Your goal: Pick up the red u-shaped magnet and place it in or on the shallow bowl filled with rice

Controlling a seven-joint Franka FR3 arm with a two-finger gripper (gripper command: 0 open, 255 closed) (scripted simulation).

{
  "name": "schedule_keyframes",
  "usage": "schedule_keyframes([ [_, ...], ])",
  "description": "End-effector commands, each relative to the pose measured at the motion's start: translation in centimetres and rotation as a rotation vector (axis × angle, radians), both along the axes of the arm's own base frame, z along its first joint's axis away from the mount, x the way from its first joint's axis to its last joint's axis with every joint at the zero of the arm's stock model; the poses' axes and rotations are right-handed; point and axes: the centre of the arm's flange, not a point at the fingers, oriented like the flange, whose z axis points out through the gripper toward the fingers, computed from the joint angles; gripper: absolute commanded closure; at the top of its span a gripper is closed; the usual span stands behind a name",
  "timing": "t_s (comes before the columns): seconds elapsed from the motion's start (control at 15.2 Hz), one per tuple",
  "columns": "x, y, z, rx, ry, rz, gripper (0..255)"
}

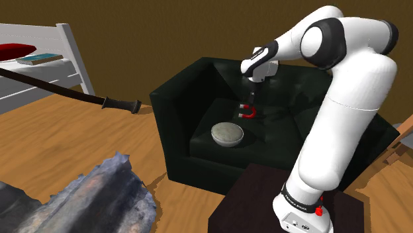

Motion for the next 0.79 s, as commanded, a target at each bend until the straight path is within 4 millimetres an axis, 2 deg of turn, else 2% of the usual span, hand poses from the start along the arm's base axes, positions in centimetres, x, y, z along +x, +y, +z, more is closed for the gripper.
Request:
schedule_keyframes([
  [0.0,1.1,-2.1,-1.0,0.002,-0.004,0.032,0],
  [0.4,4.5,-7.6,-4.4,0.006,-0.010,0.109,0],
  [0.73,4.5,-7.6,-7.1,0.006,-0.010,0.109,0],
])
